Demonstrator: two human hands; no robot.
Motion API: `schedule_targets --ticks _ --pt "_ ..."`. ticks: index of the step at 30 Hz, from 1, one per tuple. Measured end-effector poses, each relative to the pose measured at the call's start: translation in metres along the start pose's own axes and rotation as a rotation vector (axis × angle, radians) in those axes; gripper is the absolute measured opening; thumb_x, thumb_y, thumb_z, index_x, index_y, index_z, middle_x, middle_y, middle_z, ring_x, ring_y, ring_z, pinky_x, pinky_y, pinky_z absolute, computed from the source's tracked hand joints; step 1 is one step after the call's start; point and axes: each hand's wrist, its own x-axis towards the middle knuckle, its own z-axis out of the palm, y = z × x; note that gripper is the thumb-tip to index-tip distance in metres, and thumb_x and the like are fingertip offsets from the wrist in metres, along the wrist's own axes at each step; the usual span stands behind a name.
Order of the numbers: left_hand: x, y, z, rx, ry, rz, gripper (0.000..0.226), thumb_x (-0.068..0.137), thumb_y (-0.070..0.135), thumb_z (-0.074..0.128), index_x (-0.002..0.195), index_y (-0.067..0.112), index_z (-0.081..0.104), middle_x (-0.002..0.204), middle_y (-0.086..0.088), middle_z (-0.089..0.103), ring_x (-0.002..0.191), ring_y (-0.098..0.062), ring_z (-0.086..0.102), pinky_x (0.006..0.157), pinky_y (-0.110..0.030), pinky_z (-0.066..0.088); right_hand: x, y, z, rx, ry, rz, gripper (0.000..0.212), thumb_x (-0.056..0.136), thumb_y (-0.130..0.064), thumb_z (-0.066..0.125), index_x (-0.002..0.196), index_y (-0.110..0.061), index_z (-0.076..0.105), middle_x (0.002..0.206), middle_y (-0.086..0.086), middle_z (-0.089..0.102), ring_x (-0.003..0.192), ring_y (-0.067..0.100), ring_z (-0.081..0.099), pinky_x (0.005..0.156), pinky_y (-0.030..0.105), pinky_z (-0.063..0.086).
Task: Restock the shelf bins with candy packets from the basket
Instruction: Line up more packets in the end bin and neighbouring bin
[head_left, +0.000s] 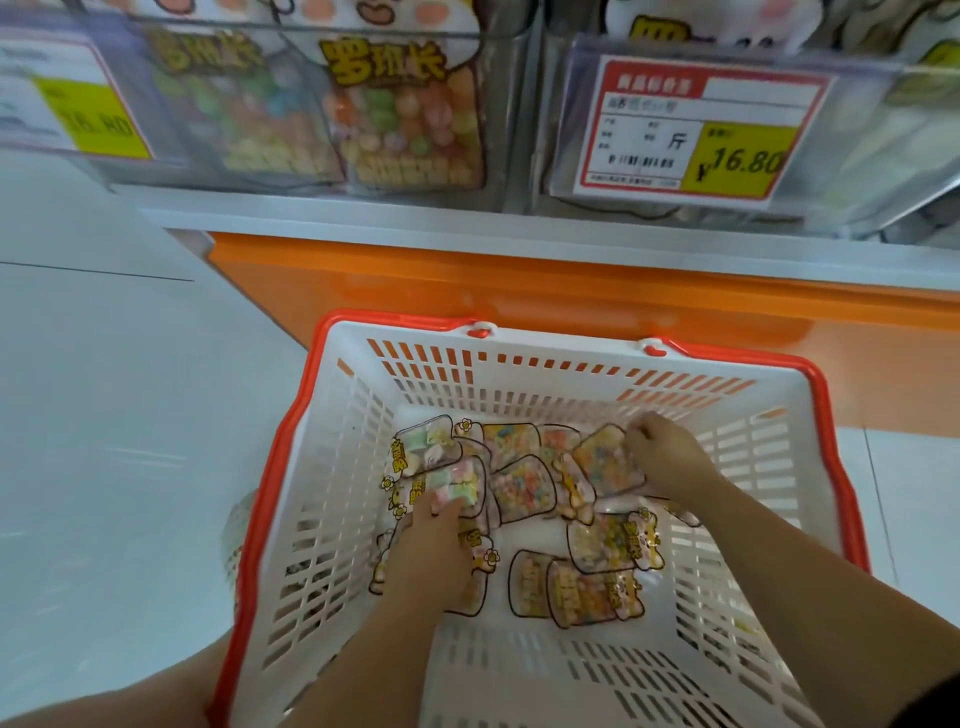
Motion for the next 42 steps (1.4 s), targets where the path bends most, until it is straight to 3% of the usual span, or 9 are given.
schedule_targets --ticks 4,7,12,19,24,28,35,39,42 --pt "-0.004 0.031 -0.033 -0.905 -0.077 -0.222 0.042 0.102 0.047 0.047 0.118 0.015 0.069 0.101 -0.001 0.071 0.080 -0.014 0.065 0.073 -0.033 0.054 -0.024 -0.048 -0.013 -0.087 0.012 -0.298 0.011 0.098 -0.022 0.045 0.090 -0.018 0.051 0.068 0.006 0.059 0.055 0.018 0.051 0.051 0.032 0.038" --pt "-0.008 0.045 -0.061 -1.581 -0.333 -0.317 0.066 0.094 0.069 0.043 0.115 0.012 0.069 0.104 -0.007 0.076 0.092 -0.025 0.071 0.079 -0.040 0.056 -0.056 -0.084 -0.002 -0.240 -0.116 -0.541 0.019 0.099 -0.038 0.041 0.092 -0.022 0.050 0.075 0.001 0.059 0.062 0.017 0.055 0.058 0.038 0.048" --pt "-0.015 0.029 -0.069 -1.548 -0.158 -0.312 0.031 0.098 0.015 0.059 0.124 0.000 0.062 0.102 -0.015 0.074 0.080 -0.027 0.071 0.062 -0.038 0.058 -0.083 -0.094 0.042 -0.294 -0.262 -0.648 0.021 0.098 -0.046 0.044 0.096 -0.030 0.058 0.093 -0.012 0.054 0.088 0.016 0.057 0.091 0.050 0.049" --pt "-0.011 0.001 -0.044 -1.409 -0.042 -0.291 0.013 0.094 0.007 0.058 0.101 0.002 0.068 0.103 -0.024 0.073 0.087 -0.030 0.073 0.057 -0.035 0.059 -0.032 -0.016 0.068 0.081 -0.300 0.043 0.066 0.098 -0.042 0.058 0.152 -0.018 0.031 0.152 0.000 0.041 0.131 0.022 0.048 0.096 0.031 0.046" --pt "-0.001 -0.005 -0.033 -1.339 -0.019 -0.356 0.019 0.086 0.025 0.060 0.094 0.030 0.076 0.103 -0.009 0.076 0.098 -0.033 0.072 0.089 -0.061 0.055 0.003 -0.006 0.103 0.166 -0.264 0.246 0.059 0.092 -0.031 0.067 0.141 -0.009 0.041 0.107 0.007 0.062 0.075 0.019 0.065 0.055 0.027 0.049" --pt "0.011 -0.014 -0.021 -1.345 -0.001 -0.441 0.009 0.087 0.020 0.070 0.096 0.023 0.073 0.102 -0.013 0.075 0.096 -0.038 0.071 0.083 -0.064 0.056 0.001 -0.011 0.113 0.071 -0.277 0.117 0.035 0.093 -0.021 0.065 0.065 -0.014 0.044 0.058 0.000 0.038 0.049 0.014 0.035 0.048 0.024 0.029" --pt "-0.003 -0.012 -0.039 -1.200 0.011 -0.364 0.021 0.092 0.016 0.069 0.112 0.013 0.070 0.097 -0.006 0.076 0.098 -0.028 0.071 0.095 -0.051 0.055 -0.030 -0.038 0.039 0.111 -0.156 -0.045 0.018 0.098 -0.022 0.056 0.081 -0.021 0.056 0.076 -0.004 0.057 0.066 0.010 0.053 0.056 0.021 0.038" --pt "-0.026 0.010 -0.068 -1.305 -0.069 -0.311 0.021 0.096 0.011 0.062 0.116 0.003 0.066 0.098 -0.018 0.075 0.090 -0.036 0.073 0.073 -0.047 0.061 -0.068 -0.069 0.007 0.116 -0.009 -0.318 0.018 0.099 -0.029 0.057 0.089 -0.014 0.055 0.077 -0.004 0.055 0.066 0.009 0.051 0.056 0.015 0.038" --pt "-0.054 0.033 -0.101 -1.510 -0.169 -0.228 0.022 0.101 0.008 0.050 0.119 0.003 0.061 0.107 -0.023 0.073 0.097 -0.038 0.071 0.083 -0.053 0.058 -0.105 -0.095 0.005 0.129 0.030 -0.554 0.013 0.100 -0.018 0.057 0.088 -0.023 0.055 0.105 -0.008 0.068 0.104 0.002 0.063 0.076 0.010 0.051"
